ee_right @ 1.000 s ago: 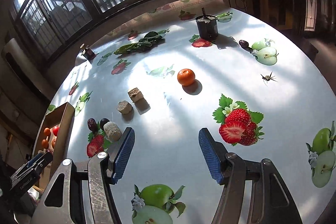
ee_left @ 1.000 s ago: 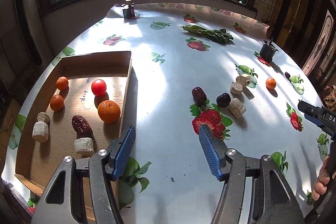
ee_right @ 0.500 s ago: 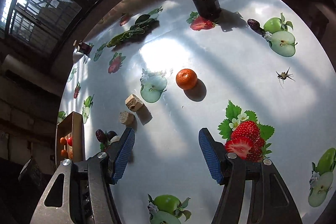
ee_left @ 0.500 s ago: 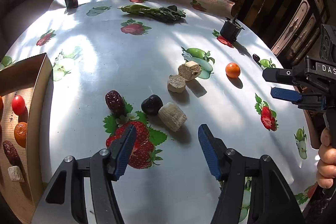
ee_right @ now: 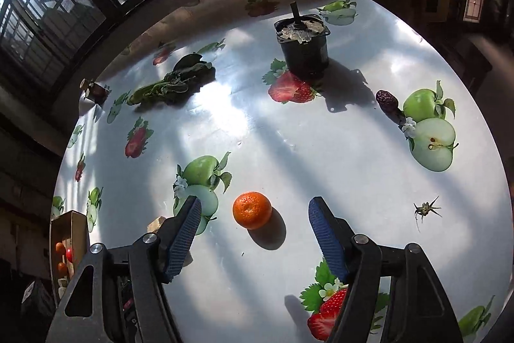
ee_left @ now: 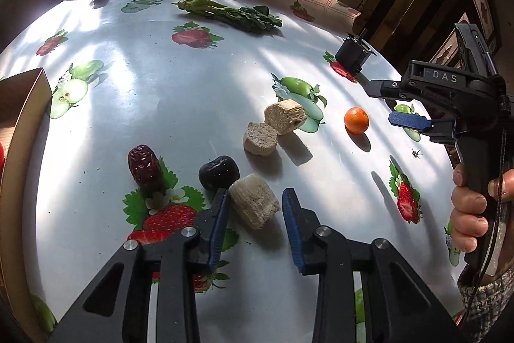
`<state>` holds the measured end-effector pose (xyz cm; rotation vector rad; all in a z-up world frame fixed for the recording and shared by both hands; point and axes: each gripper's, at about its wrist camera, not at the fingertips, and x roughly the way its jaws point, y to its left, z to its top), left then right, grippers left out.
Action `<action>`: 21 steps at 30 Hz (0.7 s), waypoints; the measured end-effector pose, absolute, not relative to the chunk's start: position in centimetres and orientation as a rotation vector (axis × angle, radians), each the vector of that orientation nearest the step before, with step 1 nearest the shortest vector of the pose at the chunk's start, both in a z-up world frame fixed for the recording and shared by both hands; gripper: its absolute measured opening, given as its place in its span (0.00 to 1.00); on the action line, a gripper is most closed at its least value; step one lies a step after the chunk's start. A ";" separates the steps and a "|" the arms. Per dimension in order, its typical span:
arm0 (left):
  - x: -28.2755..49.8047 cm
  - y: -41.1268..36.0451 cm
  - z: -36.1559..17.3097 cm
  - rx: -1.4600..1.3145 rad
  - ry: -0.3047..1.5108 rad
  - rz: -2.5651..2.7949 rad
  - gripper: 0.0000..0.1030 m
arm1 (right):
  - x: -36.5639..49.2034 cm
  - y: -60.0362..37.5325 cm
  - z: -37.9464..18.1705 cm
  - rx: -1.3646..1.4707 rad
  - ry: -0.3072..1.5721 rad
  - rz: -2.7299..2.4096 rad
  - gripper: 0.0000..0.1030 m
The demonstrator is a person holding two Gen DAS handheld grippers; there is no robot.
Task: Organize fruits
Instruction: 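Close left gripper on the white slice while right gripper closes on the orange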
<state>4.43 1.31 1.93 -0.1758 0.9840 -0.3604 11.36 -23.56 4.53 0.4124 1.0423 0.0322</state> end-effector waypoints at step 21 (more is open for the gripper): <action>2.5 1.6 2.9 -0.197 0.926 -0.371 0.25 | 10.6 -20.1 2.0 0.186 1.049 -0.010 0.34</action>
